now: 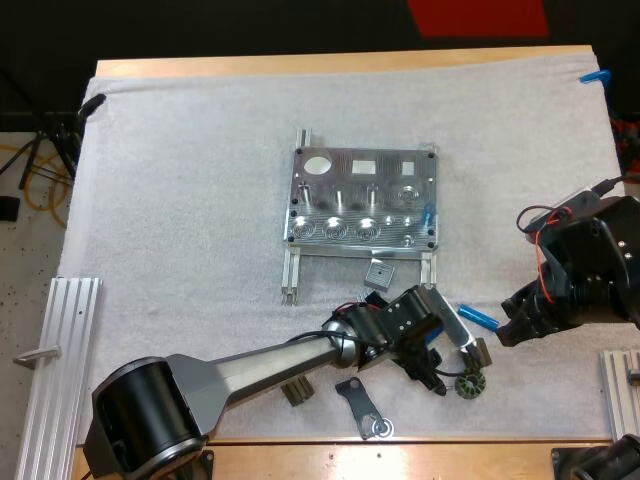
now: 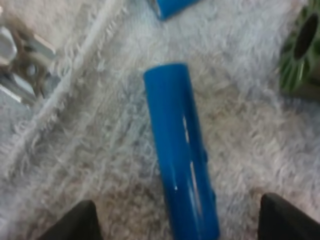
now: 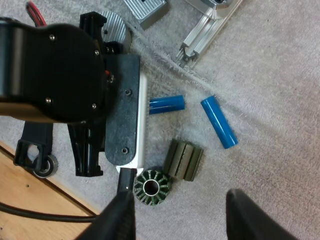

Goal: Load cells from right to left

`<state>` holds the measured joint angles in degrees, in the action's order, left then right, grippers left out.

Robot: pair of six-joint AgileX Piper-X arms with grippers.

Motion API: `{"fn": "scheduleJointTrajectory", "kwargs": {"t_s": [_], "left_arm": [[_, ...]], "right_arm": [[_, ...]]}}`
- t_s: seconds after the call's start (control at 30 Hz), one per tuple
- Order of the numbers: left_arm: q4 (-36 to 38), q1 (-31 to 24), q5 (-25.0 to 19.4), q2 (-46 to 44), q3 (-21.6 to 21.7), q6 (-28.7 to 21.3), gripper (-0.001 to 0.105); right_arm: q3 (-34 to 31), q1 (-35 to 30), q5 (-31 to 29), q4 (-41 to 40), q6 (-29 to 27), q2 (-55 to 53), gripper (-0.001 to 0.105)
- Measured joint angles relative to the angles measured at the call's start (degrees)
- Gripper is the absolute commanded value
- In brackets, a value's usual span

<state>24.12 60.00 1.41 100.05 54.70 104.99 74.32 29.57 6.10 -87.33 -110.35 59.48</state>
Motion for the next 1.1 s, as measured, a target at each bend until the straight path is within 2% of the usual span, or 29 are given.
{"fn": "scheduleJointTrajectory", "kwargs": {"t_s": [0.07,0.27,0.33,0.37,0.67,0.77,1.1], "left_arm": [[-0.83,0.0,0.0,0.0,0.0,0.0,0.059],[-1.48,0.0,1.97,0.0,0.0,0.0,0.021],[-1.35,0.0,3.47,0.0,0.0,0.0,0.003],[-1.32,0.0,3.72,0.0,0.0,0.0,0.0],[3.5,0.0,3.47,-1.43,0.0,-1.26,0.0],[6.2,0.0,2.55,-3.33,0.0,-4.23,0.0],[16.78,0.0,-4.98,-14.91,0.0,-11.79,0.0]], "right_arm": [[0.0,0.0,0.0,0.0,0.0,0.0,0.042],[0.0,0.0,0.0,0.0,0.0,0.0,0.042],[0.0,0.0,0.0,0.0,0.0,0.0,0.042],[0.0,0.0,0.0,0.0,0.0,0.0,0.042],[0.0,0.0,0.0,0.0,0.0,0.0,0.042],[0.0,0.0,0.0,0.0,0.0,0.0,0.042],[0.0,0.0,0.0,1.87,0.0,-0.17,0.042]]}}
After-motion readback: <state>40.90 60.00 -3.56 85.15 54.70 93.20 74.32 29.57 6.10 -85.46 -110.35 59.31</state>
